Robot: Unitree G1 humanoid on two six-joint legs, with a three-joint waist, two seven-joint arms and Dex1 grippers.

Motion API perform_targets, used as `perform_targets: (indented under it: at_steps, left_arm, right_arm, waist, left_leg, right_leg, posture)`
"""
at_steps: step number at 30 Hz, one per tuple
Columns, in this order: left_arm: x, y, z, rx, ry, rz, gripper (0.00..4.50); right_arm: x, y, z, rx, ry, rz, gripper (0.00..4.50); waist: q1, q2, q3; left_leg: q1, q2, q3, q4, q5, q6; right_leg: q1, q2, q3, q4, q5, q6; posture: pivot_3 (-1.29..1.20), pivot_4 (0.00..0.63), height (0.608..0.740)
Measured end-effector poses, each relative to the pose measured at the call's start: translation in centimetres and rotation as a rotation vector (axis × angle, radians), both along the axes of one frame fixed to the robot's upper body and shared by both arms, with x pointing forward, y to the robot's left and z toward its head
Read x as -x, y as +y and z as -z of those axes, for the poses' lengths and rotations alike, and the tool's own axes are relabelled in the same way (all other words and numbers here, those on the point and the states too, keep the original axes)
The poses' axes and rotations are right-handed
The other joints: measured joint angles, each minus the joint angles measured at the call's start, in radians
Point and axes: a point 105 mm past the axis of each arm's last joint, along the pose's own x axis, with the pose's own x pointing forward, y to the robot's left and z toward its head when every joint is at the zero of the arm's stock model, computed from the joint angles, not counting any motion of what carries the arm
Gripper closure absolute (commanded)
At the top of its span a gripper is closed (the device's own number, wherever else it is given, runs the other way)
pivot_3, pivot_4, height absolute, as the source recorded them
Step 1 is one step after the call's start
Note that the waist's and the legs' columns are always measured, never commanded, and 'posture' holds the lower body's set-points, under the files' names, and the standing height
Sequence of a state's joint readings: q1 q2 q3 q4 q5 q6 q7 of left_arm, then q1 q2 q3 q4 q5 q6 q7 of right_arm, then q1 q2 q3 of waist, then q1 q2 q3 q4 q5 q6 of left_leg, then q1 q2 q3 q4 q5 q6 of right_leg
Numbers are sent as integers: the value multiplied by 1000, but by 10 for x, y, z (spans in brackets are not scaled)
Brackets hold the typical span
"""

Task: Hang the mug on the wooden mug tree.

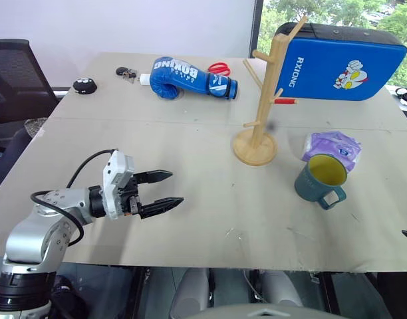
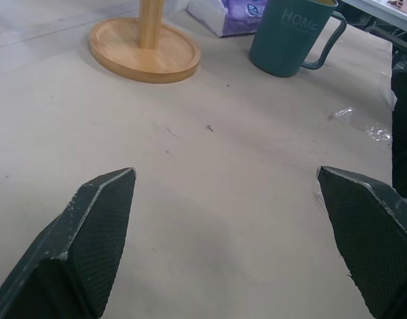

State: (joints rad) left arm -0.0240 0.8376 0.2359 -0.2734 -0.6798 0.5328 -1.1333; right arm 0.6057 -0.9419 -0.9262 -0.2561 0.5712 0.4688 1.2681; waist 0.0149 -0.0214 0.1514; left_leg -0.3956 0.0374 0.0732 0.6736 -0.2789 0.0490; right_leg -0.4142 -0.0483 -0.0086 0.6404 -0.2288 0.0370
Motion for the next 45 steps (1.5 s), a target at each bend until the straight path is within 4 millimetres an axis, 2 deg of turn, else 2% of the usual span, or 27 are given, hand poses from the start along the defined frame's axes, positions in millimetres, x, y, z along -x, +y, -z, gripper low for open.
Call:
perform_targets:
  at_steps: [3,5,6,10,12,15,18,20,29,32,35,41,45]
  left_arm:
    - [-3,-1,-5,3,-17,10,0]
    - [-7,-6,-15,18,-64,49,0]
    - [-8,-12,-27,45,-105,93,0]
    - [-7,-23,-38,95,-139,151,0]
    - [-3,-33,-43,109,-150,207,0]
    - [3,-41,-48,113,-160,281,0]
    - [4,-46,-54,105,-185,327,0]
    - [5,-50,-54,99,-187,359,0]
    - [6,-50,-53,96,-196,373,0]
    - [7,-49,-51,98,-191,375,0]
    - [12,-46,-43,101,-159,376,0]
    - [13,-44,-43,96,-166,378,0]
    - [14,-45,-43,95,-168,376,0]
  right_arm:
    - [0,1,1,-11,-24,15,34]
    - [-3,7,2,-27,-83,38,34]
    - [-5,17,4,-50,-122,51,34]
    - [-13,40,10,-83,-217,126,34]
    - [-14,59,17,-100,-248,171,34]
    - [-7,81,29,-81,-224,260,34]
    - [-8,107,29,-186,-213,274,34]
    - [-13,115,29,-208,-221,306,34]
    - [-36,135,45,-230,-230,486,34]
    - [-42,134,49,-206,-239,516,34]
    - [-51,123,56,-162,-239,567,34]
    - [-56,113,65,-128,-231,603,34]
    - [-64,107,61,-98,-265,637,1740]
  waist:
    - [2,-1,0]
    - [5,-2,1]
    - [5,-1,0]
    - [-1,0,0]
    - [-2,1,0]
    - [0,1,-1]
    - [-2,1,-1]
    - [-4,1,-1]
    - [-3,1,-1]
    - [-3,1,-1]
    - [-3,1,-1]
    - [-3,1,-1]
    - [-4,1,-1]
  left_leg:
    - [0,0,-1,0,0,0]
    - [-1,0,-3,1,0,0]
    - [0,0,-2,1,0,0]
    - [0,1,-1,1,0,0]
    - [0,0,-1,0,0,-1]
    - [-1,0,-1,0,1,-2]
    - [0,0,0,1,1,-1]
    - [1,0,1,2,0,-1]
    - [0,0,0,2,1,-1]
    - [0,0,0,2,1,-1]
    - [0,0,0,2,1,-1]
    - [0,0,0,2,1,-1]
    - [0,0,0,2,1,-1]
  right_leg:
    - [0,0,-1,0,0,0]
    - [0,1,-2,0,0,1]
    - [0,0,-1,1,0,1]
    - [0,1,-1,2,0,1]
    - [0,1,0,2,0,0]
    - [0,1,-1,2,0,0]
    - [0,0,0,2,0,1]
    - [0,0,1,2,-1,2]
    - [-1,1,0,2,0,0]
    - [-1,1,0,2,0,0]
    - [-1,1,0,2,0,0]
    - [-1,1,0,2,0,1]
    - [-1,1,0,2,0,1]
  posture:
    - [0,150,740]
    - [0,150,740]
    - [0,150,740]
    - [0,150,740]
    - [0,150,740]
    - [0,150,740]
    - [0,150,740]
    - [0,150,740]
    - [0,150,740]
    - [0,150,740]
    - [0,150,740]
    - [0,150,740]
    - [0,150,740]
